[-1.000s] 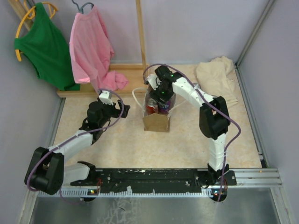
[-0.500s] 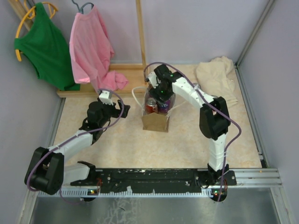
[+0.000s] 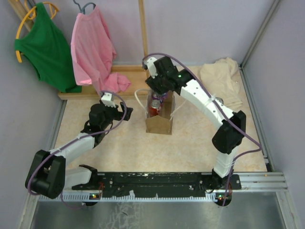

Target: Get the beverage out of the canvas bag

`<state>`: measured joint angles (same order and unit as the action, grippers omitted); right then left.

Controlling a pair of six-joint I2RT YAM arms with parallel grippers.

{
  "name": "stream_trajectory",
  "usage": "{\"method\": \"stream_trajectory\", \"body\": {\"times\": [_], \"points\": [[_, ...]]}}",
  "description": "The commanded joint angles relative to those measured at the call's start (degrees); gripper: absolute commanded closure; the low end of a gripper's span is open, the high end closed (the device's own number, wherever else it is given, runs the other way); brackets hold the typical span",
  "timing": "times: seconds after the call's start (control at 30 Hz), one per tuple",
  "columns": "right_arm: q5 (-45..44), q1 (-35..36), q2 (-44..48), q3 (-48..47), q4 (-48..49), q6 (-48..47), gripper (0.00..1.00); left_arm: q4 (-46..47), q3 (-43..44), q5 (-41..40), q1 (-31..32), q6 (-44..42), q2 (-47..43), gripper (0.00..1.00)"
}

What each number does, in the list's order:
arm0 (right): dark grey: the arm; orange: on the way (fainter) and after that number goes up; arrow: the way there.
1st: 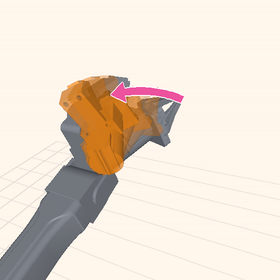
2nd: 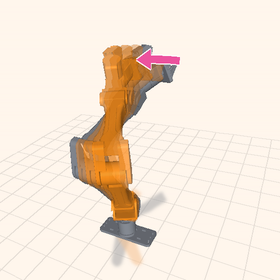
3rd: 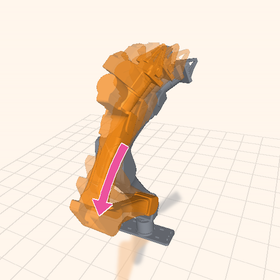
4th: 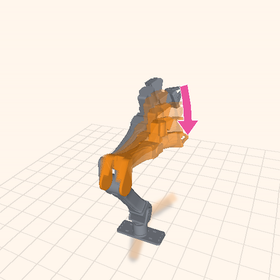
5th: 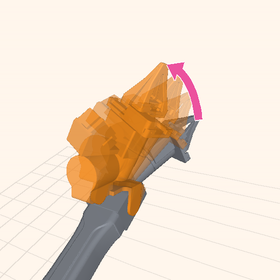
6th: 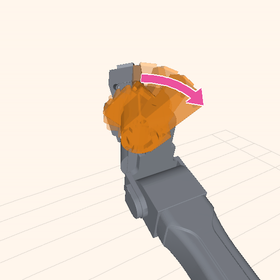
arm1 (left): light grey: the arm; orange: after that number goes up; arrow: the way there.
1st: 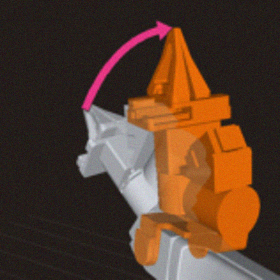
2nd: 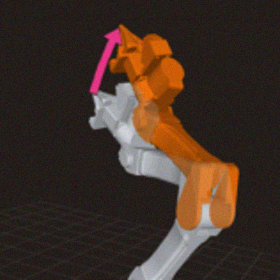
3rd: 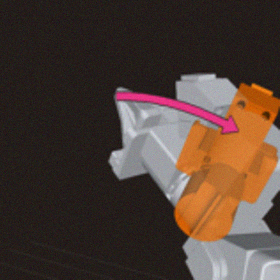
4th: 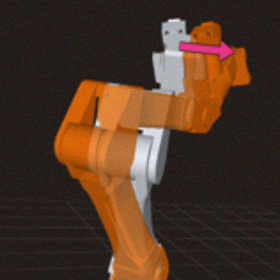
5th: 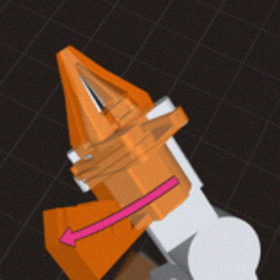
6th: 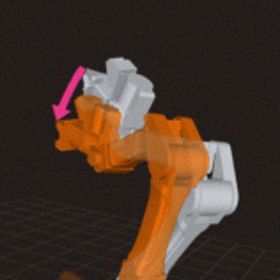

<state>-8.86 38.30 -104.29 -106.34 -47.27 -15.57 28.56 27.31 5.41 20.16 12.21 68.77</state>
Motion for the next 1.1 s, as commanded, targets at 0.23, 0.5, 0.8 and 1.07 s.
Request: {"method": "stream_trajectory", "body": {"times": [0.23, 0.5, 0.8, 1.07], "points": [[-11.8, 0.9, 7.1, -10.1, 7.0, 4.1, 1.00, 2.2, 1.3, 1.0, 0.3, 0.5, 0.3, 0.00], [-29.9, 1.0, 15.2, -3.1, 19.4, 0.8, 1.00, 2.6, 0.8, 1.2, 0.3, 0.9, 0.2, 0.00], [-36.4, -7.5, 20.8, 1.9, 18.1, 7.1, 1.00, 2.9, 0.3, 2.0, 0.4, 1.5, -0.3, 0.00], [-25.5, -18.9, 27.0, 12.4, 12.4, 18.9, 1.00, 2.7, 0.2, 1.5, 0.4, 1.3, -1.2, 0.00]]}}
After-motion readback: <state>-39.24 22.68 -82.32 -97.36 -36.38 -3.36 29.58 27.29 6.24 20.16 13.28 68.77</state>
